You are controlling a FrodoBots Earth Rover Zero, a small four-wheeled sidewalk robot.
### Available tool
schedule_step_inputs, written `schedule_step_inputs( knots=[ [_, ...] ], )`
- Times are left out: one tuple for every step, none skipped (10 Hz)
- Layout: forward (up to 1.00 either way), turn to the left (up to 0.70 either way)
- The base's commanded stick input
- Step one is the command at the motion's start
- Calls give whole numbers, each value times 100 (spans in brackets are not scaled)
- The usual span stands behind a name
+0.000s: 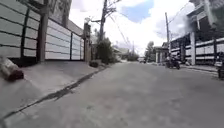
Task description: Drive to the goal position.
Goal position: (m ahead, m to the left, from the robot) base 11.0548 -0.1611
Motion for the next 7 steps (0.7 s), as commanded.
schedule_step_inputs(
  knots=[
    [100, 2],
    [100, 2],
    [100, -27],
    [100, -38],
    [100, -38],
    [100, -38],
    [100, -38]
  ],
)
